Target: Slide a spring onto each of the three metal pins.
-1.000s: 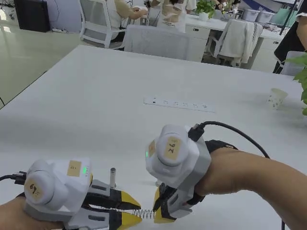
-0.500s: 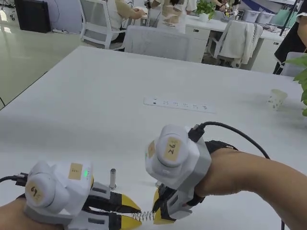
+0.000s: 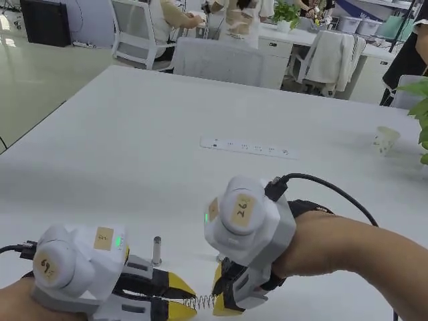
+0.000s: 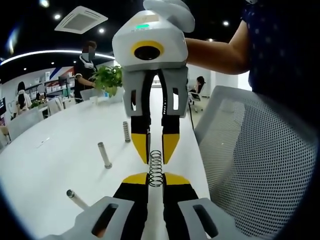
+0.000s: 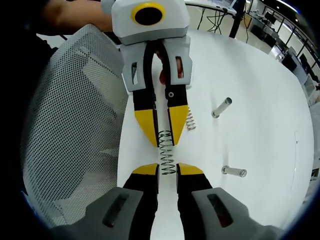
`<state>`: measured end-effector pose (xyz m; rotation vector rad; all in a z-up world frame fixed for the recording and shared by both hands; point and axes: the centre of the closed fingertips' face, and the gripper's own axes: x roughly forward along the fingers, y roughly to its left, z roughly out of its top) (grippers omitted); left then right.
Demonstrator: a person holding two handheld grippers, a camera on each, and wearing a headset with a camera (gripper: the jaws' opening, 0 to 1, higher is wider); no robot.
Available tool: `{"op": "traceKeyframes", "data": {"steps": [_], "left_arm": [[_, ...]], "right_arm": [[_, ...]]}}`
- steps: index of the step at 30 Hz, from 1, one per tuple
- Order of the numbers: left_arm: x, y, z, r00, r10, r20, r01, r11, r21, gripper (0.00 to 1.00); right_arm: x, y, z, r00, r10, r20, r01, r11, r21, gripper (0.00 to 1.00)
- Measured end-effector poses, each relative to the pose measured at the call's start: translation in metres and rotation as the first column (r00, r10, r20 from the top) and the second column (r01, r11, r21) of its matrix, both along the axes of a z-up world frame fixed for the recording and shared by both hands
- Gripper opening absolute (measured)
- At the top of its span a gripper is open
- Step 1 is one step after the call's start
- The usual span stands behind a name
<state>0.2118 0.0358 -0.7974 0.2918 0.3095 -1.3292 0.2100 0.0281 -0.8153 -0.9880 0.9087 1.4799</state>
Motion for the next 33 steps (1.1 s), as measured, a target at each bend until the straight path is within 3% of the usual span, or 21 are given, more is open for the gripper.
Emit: {"op": "traceKeyframes", "data": {"steps": [15, 33], "left_arm": [[-0.001, -0.003, 0.015, 1.000, -0.003, 0.018, 0.003, 0.999, -0.039, 0.02], [0.001, -0.004, 0.012, 1.000, 0.003, 0.031, -0.002, 1.000, -0.027, 0.03]], "right_arm": [[-0.001, -0.004, -0.007, 1.000, -0.011, -0.017, 0.011, 1.000, -0.008, 0.11], [0.001, -0.001, -0.002, 1.000, -0.020, -0.012, 0.020, 1.000, 0.005, 0.09]]}}
